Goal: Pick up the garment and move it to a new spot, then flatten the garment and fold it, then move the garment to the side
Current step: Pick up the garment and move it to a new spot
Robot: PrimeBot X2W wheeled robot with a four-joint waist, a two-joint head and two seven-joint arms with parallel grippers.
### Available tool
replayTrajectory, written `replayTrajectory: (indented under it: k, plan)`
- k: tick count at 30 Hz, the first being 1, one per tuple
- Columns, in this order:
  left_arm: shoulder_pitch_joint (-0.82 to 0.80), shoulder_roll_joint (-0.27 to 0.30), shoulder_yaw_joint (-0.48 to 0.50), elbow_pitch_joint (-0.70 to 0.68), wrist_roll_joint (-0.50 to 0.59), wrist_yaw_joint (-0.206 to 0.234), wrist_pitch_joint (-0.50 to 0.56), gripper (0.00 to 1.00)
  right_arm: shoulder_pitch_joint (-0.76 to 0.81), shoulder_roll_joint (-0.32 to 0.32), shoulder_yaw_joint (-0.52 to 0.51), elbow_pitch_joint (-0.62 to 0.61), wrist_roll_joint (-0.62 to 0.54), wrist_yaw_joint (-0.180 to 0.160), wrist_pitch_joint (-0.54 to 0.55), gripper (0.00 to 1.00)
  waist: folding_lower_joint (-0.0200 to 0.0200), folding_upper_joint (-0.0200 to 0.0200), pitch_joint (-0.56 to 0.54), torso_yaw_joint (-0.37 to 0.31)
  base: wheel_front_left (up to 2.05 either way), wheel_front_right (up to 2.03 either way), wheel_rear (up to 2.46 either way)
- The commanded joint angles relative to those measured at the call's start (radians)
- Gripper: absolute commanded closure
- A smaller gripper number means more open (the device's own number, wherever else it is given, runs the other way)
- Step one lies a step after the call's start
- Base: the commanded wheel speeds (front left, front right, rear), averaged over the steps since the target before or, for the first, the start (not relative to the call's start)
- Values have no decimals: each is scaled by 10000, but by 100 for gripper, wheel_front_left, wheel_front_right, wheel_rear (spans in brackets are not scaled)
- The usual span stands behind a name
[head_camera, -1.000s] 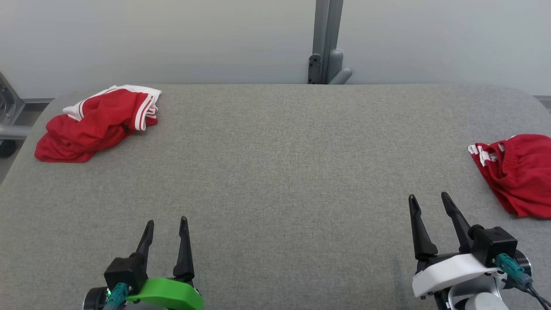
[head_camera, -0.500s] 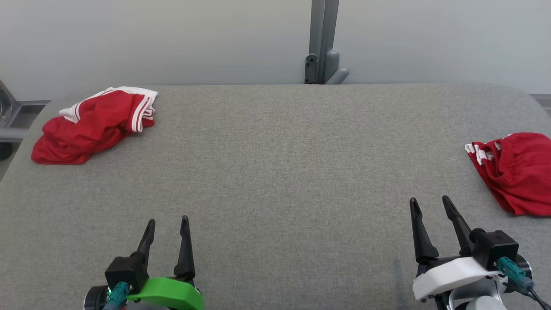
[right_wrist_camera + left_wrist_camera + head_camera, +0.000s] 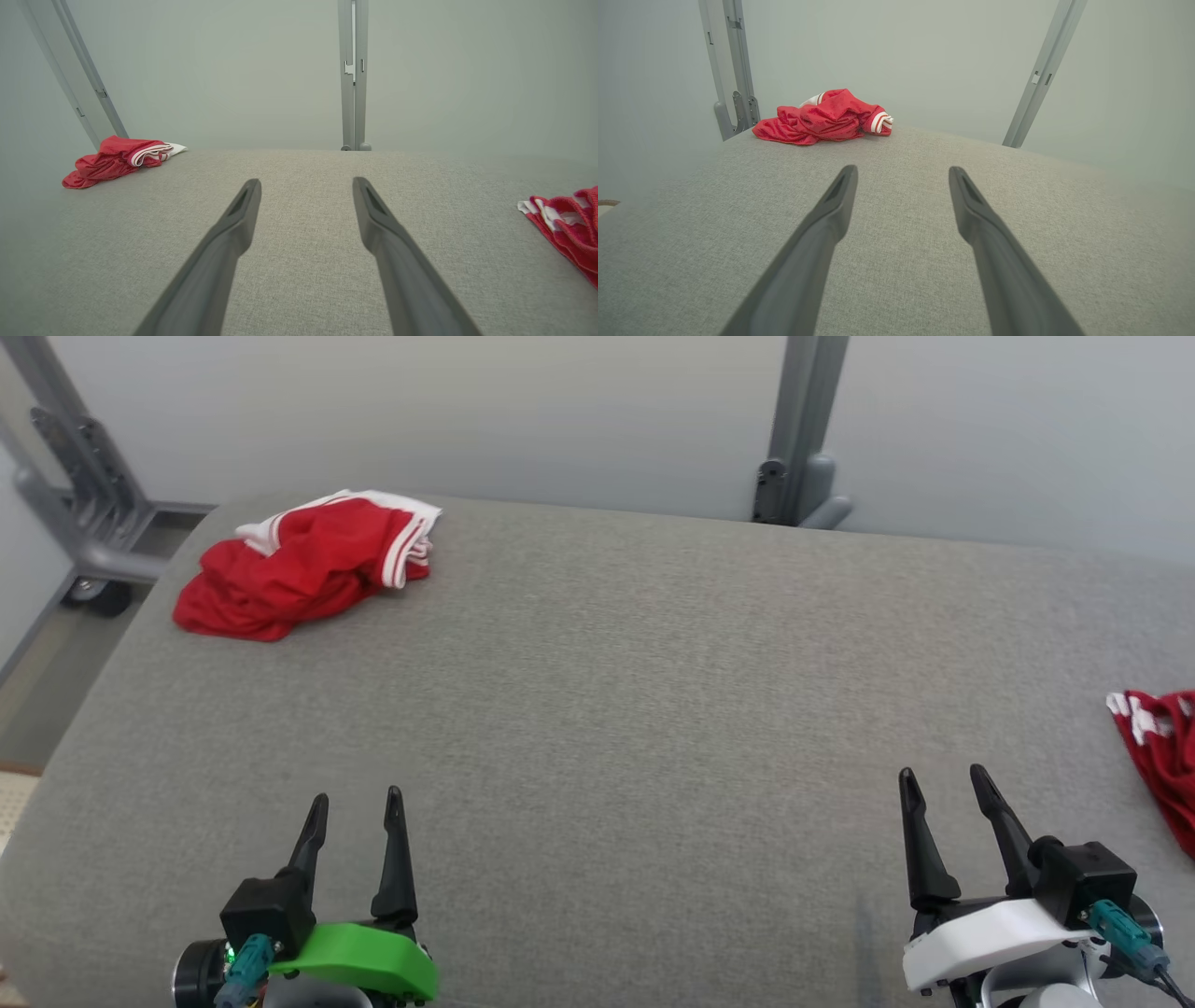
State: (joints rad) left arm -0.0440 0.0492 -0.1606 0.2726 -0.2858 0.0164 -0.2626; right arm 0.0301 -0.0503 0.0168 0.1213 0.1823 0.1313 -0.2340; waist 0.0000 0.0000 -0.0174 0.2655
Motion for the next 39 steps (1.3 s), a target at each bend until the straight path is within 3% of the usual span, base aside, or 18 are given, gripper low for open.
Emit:
replayTrajectory:
  k: [1,7,15,24,29,33,39]
  plan:
    - [-113,25,67,-29,160,-31,-24,0,74,-7,-17,-41,49,-11,-61,0,0,0,0,973,0,0,0]
    - [-14,54,289,-48,263,-99,-23,0,42,-8,-20,8,111,-11,-131,0,0,0,2,2352,0,0,0]
    - [608,39,1020,-679,202,121,-23,0,-783,-21,738,338,-76,-13,-57,0,0,0,442,2637,0,0,0]
    - [1067,18,1162,-1020,180,174,-23,0,-1137,-19,1012,655,-117,-13,-129,0,0,0,556,2686,0,0,0]
    - [647,17,995,-775,348,-44,-23,0,-1069,-20,914,623,-176,-13,-172,0,0,0,589,2700,0,0,0]
    - [-175,334,863,-448,535,-328,13,0,-896,-20,589,421,-306,-13,-176,0,0,0,728,2744,0,0,0]
    - [-2789,1080,529,112,689,-987,672,0,-823,-14,89,-428,-691,-11,92,0,0,0,1451,2487,0,0,0]
